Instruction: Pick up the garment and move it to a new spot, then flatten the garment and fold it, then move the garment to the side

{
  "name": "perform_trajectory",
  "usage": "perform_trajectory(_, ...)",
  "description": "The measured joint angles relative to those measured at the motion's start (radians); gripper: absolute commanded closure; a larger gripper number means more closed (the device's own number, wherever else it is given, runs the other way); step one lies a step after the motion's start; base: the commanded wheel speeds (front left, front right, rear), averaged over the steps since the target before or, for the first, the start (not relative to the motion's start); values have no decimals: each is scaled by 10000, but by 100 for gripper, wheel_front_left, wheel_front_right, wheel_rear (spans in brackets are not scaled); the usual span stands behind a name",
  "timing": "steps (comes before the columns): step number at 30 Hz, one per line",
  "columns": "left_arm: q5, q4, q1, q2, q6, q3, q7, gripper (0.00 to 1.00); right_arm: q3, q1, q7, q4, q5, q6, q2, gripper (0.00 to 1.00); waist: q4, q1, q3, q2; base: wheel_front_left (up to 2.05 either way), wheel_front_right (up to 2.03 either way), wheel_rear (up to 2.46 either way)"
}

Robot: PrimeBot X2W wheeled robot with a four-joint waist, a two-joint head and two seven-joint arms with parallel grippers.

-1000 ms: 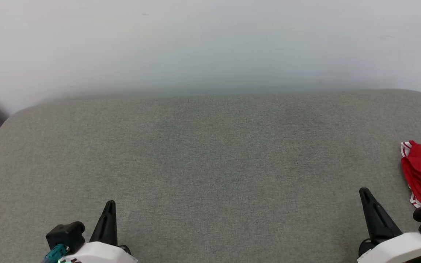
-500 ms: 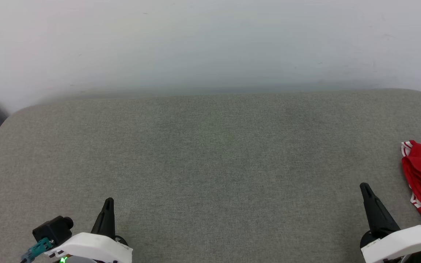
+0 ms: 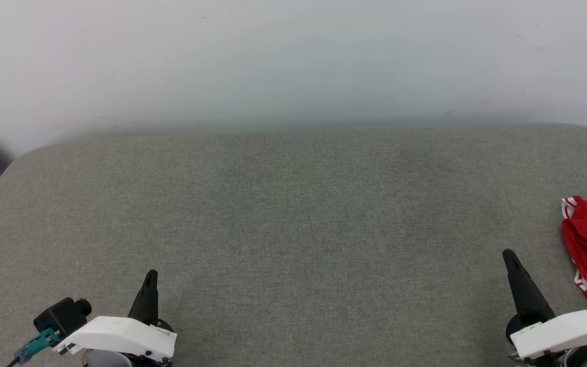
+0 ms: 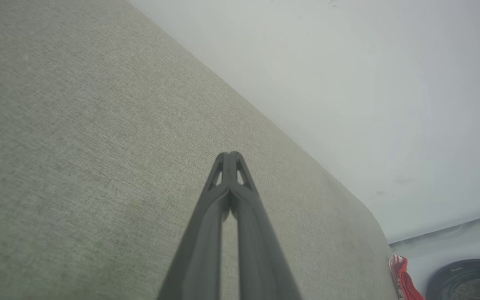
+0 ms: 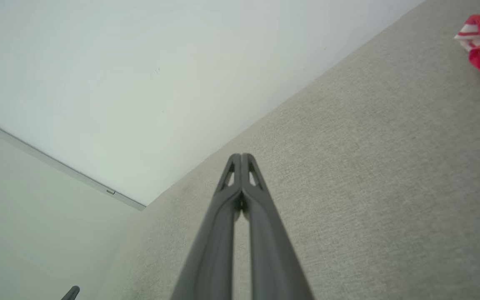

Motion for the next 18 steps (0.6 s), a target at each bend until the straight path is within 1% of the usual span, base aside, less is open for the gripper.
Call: perform_trajectory(18, -1822, 169, -241, -422, -545, 696, 594, 100, -140, -385, 98, 537, 2232, 0, 94, 100, 46, 0, 36, 0, 0, 0, 0)
